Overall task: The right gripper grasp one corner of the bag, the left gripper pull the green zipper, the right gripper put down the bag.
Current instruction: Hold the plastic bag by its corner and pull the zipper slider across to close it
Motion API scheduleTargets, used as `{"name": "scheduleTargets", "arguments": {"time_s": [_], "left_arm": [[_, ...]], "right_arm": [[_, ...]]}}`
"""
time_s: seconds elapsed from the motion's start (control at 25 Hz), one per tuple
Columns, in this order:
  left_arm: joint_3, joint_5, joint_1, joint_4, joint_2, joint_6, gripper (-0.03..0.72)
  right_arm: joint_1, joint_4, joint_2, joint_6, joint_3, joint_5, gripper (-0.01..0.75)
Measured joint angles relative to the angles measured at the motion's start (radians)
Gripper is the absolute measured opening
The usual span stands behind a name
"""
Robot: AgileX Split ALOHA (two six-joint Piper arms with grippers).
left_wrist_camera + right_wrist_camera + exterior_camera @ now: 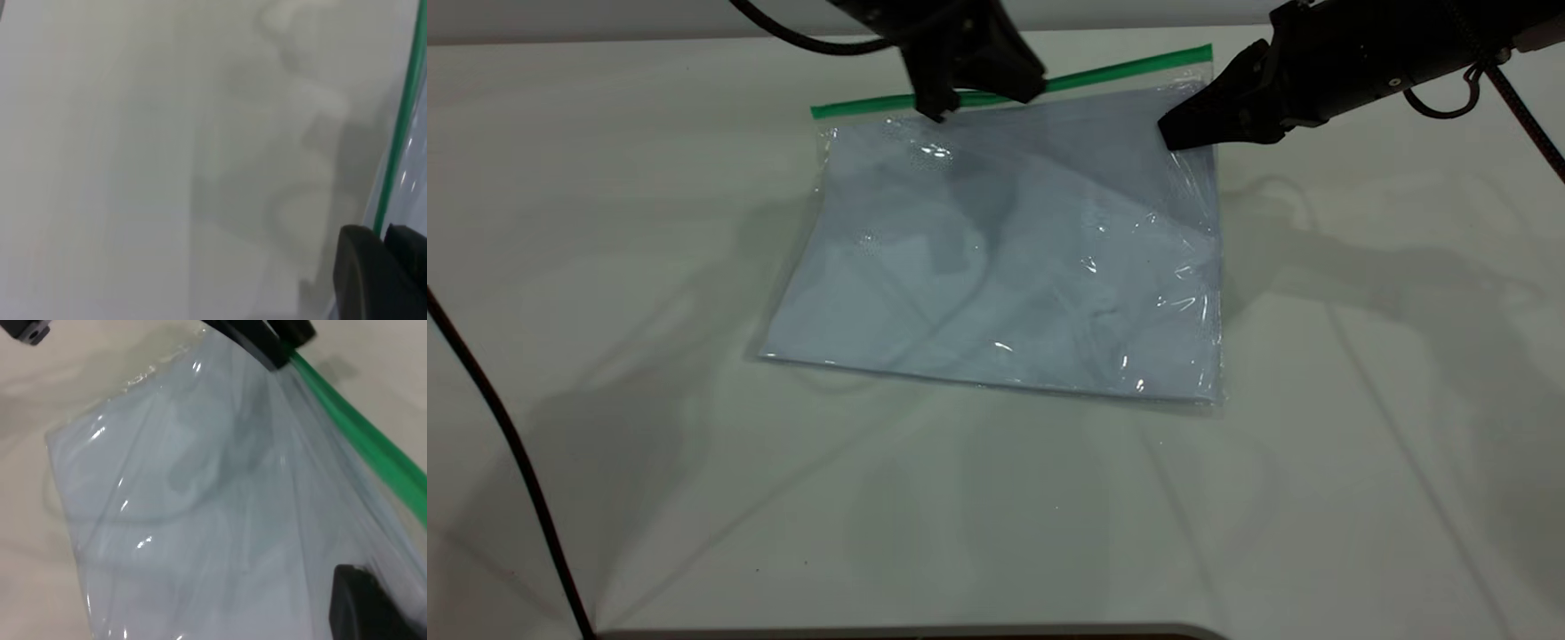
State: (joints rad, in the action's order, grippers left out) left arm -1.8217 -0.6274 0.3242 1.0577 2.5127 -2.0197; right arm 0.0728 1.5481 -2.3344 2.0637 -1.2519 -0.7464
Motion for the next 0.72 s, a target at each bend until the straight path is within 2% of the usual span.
{"name": "scheduleTargets", "arguments": {"time_s": [0.52, 0.72], "left_arm": [[0.000, -0.074, -0.162, -0.039, 0.001, 0.056, 0.053], [0.000, -0.135, -0.230, -0.141, 0.001, 0.135, 0.053]], "right_arm": [[-0.024, 0.018, 0.003, -0.048, 0.000, -0.010, 0.035], [-0.024, 0.017, 0.003, -0.056, 0.000, 0.003, 0.035]]}}
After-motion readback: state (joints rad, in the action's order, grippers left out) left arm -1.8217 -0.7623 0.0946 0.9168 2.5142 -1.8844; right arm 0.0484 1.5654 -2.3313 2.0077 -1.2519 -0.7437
